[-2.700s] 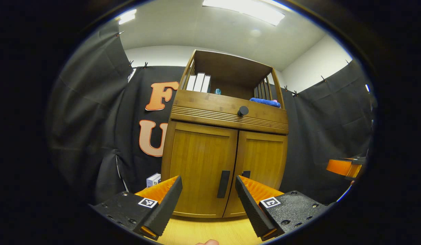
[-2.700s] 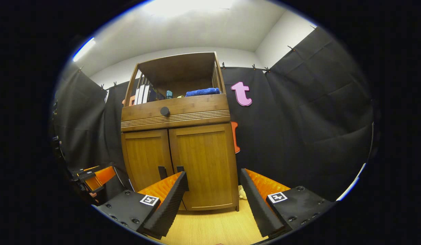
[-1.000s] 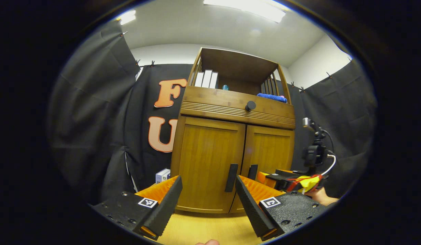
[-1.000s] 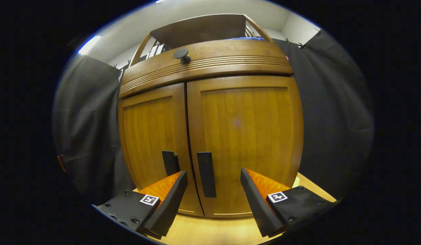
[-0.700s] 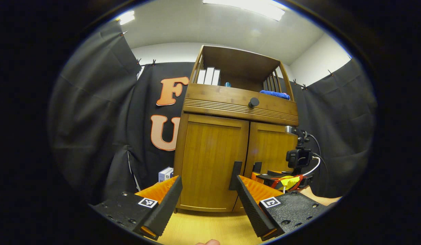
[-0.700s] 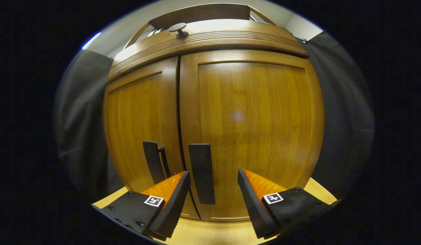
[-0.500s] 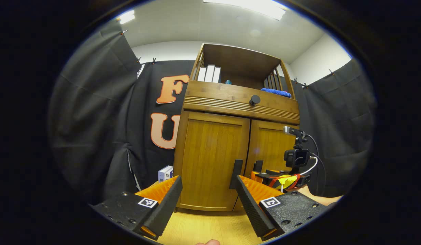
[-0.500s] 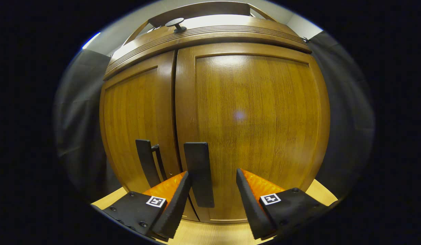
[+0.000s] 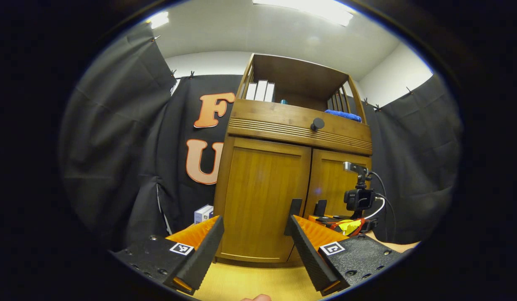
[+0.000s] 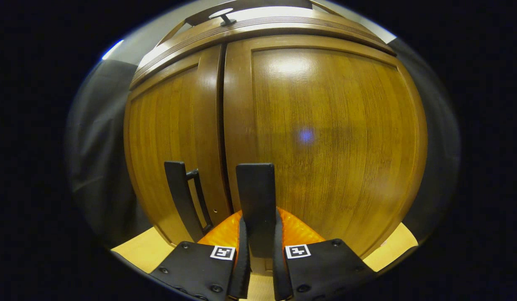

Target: Open the right door of the double-door shoe cabinet with the right hand, and open the left door with the left hand.

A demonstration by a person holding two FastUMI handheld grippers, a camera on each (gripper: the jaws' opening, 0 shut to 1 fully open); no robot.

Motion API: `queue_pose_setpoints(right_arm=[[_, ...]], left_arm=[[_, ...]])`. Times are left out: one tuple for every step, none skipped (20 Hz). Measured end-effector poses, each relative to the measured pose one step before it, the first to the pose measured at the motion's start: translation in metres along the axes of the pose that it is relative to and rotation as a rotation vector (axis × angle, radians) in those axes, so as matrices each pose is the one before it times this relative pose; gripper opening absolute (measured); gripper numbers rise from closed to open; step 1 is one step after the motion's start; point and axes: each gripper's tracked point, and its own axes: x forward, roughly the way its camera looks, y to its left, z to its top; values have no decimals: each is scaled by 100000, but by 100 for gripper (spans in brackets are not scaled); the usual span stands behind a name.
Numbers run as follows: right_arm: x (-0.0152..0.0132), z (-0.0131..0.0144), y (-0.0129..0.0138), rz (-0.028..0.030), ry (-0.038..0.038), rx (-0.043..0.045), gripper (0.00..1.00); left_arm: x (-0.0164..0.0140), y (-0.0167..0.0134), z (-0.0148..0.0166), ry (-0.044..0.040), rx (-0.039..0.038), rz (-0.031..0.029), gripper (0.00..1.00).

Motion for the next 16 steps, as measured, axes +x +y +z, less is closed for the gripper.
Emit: queue_pose_setpoints(right_arm=[[79,42,-11,1202,-255,1886,30],[3,-59,35,276,-181,753,30],[-2,70,-132,-437,-6,-319,30],[-67,9,-95,-929,89,-764,30],[-178,-17,-22,-665,-344,-868,30],[-210,-7,17,-145,-468,-223,30],[-246,169,224,455,-165,512,27],[-371,124,126,966,210,691,30],[-423,117,41,951,232,336,30],[-712,41,177,408,-104,-412,30],[-1034,-79,-26,-530,-691,-1190,30],[-998,-1,-220,-1411,-903,-1597,30],[-1400,-67,-262,-1512,-857,-1506,34],[-1104,72,-215,-941,-448,-526,30],[-1121,-146,-201,-380,-479,427,30],[-1135,102,-400,-41,-189,259,30]], left_arm=[[-119,-666,318,-1061,-265,-2002,92],[-64,-428,186,-757,-32,-1551,92],[-104,-483,239,-453,-3,-1547,94],[-18,-393,-21,212,41,-1089,94],[-153,-344,-198,747,-18,-944,94],[-176,-222,-291,1152,-190,-777,97],[-261,-256,-279,1075,-231,-489,94],[-190,-127,-113,552,-168,-224,95],[-284,-141,-148,289,-112,-45,95],[-247,-163,-155,288,-45,-36,92],[-264,-51,7,82,-87,89,92],[-181,-52,36,-287,-304,68,92],[-197,-34,168,-574,-336,21,95],[-68,32,182,-643,-110,194,95],[-135,136,127,-557,119,350,95],[32,0,43,-509,140,269,92]])
